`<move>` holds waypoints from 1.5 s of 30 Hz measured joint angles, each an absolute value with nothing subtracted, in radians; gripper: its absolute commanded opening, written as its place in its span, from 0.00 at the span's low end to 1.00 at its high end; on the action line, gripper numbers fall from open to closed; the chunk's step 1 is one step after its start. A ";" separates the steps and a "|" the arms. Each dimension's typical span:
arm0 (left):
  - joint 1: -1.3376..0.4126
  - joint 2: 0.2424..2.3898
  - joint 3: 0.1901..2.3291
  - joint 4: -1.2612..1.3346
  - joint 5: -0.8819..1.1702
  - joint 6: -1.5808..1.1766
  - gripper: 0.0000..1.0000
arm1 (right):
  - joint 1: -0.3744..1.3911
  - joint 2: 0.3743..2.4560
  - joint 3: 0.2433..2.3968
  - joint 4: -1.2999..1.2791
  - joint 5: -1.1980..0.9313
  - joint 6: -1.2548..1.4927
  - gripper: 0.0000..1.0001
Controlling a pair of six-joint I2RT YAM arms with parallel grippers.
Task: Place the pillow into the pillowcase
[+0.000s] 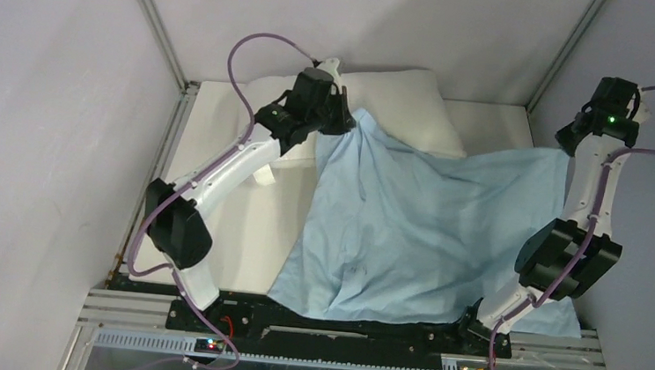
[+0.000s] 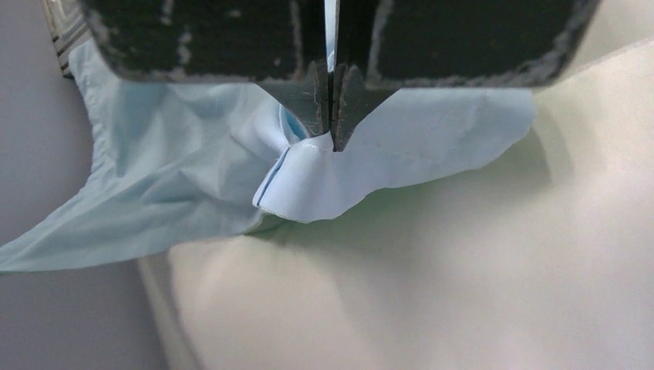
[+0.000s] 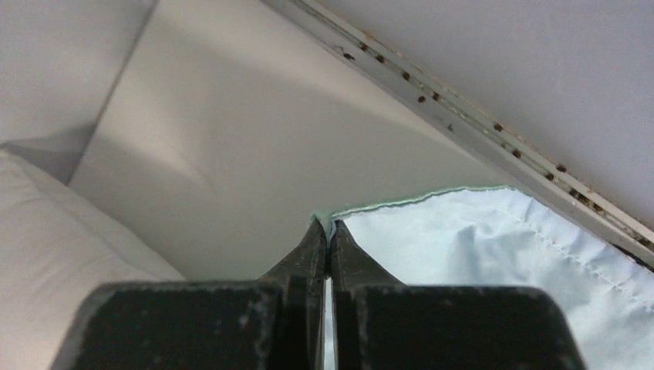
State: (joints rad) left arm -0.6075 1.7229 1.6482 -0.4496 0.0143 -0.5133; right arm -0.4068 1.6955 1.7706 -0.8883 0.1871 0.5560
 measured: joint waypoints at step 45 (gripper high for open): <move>-0.624 2.049 2.363 -0.565 -0.168 -0.328 1.00 | 0.384 1.254 1.060 -0.621 0.069 0.598 0.99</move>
State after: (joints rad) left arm -0.6243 2.0487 2.3631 -0.5648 -0.1677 -0.3279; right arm 0.3843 1.2541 1.0603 -0.6212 0.0689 0.5983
